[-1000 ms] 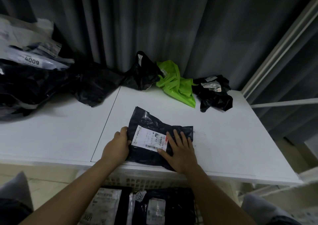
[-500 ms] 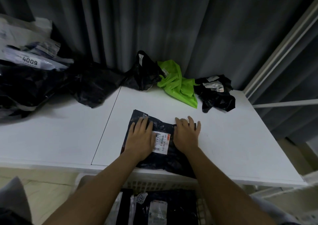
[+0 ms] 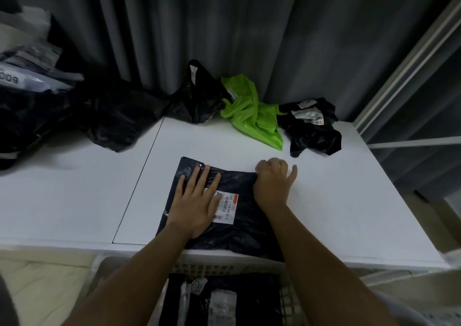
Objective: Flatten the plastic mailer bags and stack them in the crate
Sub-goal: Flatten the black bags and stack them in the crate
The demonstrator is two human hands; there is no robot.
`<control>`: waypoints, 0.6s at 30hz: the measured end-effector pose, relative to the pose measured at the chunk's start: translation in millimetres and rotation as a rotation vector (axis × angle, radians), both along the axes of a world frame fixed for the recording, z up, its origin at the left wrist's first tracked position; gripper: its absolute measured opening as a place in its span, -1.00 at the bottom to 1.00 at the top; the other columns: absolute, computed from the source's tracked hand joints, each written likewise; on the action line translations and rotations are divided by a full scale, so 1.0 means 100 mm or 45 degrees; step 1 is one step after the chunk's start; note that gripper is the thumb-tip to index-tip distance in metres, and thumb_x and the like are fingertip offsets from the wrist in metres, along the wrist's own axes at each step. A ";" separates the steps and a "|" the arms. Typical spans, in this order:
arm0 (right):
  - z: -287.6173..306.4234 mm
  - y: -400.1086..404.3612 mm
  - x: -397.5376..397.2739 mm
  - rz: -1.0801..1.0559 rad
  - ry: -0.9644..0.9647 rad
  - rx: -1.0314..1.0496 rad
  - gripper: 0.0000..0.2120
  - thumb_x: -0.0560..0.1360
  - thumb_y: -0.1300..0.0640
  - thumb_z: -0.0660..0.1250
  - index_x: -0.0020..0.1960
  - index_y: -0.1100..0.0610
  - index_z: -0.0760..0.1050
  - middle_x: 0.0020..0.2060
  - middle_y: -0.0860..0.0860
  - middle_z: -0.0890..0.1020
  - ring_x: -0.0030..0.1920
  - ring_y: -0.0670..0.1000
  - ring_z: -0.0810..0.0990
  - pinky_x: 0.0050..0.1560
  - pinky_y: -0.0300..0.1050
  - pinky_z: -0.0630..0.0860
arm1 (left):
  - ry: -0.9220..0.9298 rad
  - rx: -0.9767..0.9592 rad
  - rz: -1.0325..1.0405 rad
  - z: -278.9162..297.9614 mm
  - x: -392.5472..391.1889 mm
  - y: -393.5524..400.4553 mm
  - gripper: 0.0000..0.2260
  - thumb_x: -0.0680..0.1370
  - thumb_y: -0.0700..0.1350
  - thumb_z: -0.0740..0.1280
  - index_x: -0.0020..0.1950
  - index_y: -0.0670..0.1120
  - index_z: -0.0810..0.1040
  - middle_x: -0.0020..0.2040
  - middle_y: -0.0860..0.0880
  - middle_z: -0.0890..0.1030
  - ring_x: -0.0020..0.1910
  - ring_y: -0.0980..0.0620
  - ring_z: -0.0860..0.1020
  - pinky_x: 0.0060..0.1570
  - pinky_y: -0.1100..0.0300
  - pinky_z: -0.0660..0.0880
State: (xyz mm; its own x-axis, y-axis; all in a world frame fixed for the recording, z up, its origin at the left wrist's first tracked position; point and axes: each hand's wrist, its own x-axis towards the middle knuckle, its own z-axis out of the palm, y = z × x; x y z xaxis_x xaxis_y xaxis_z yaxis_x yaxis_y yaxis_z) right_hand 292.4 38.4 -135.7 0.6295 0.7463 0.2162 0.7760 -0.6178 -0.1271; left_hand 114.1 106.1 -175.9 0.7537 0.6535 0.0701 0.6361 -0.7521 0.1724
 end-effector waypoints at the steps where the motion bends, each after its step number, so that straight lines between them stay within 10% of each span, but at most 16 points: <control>1: -0.05 0.00 -0.08 0.036 -0.054 0.067 -0.69 0.40 0.26 0.27 0.14 0.15 0.53 0.22 0.17 0.49 0.32 0.23 0.36 0.41 0.32 -0.07 | 0.004 0.009 -0.008 0.00 0.00 0.00 -0.33 0.40 0.25 -0.62 0.49 0.13 -0.34 0.54 0.01 -0.32 0.49 -0.01 -0.40 0.43 -0.02 -0.37; 4: -0.11 -0.07 -0.40 0.212 -0.061 0.019 -0.53 0.53 -0.09 0.04 0.34 0.02 0.46 0.41 0.18 0.38 0.43 0.30 0.27 0.37 0.33 -0.11 | 0.068 0.021 -0.015 0.00 0.03 0.00 -0.30 0.33 0.24 -0.69 0.46 0.14 -0.38 0.53 0.00 -0.35 0.47 -0.03 -0.42 0.43 -0.06 -0.37; 9: -0.33 -0.22 -0.51 0.219 0.236 -0.324 -0.31 0.44 -0.41 -0.39 0.52 -0.22 -0.26 0.52 -0.03 -0.33 0.48 0.23 -0.39 0.38 0.31 -0.44 | 0.135 -0.069 0.029 -0.02 0.05 0.02 -0.36 0.37 0.30 -0.55 0.45 0.18 -0.42 0.52 0.03 -0.37 0.48 -0.09 -0.40 0.43 -0.20 -0.32; 18: -0.38 -0.20 -0.50 0.186 0.283 -0.329 -0.34 0.44 -0.36 -0.32 0.52 -0.25 -0.27 0.54 -0.05 -0.26 0.51 0.22 -0.33 0.39 0.30 -0.39 | 0.256 -0.133 0.125 0.03 0.11 0.03 -0.40 0.50 0.30 -0.30 0.52 0.18 -0.32 0.54 0.01 -0.33 0.50 -0.12 -0.35 0.41 -0.30 -0.27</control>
State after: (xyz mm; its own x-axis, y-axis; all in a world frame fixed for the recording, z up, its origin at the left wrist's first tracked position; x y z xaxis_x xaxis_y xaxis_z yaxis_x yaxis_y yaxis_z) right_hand 242.7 18.7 -173.2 0.5224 0.8440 -0.1212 0.8296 -0.5360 -0.1564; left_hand 124.7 109.3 -172.7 0.6779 0.7204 -0.1465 0.7348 -0.6695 0.1088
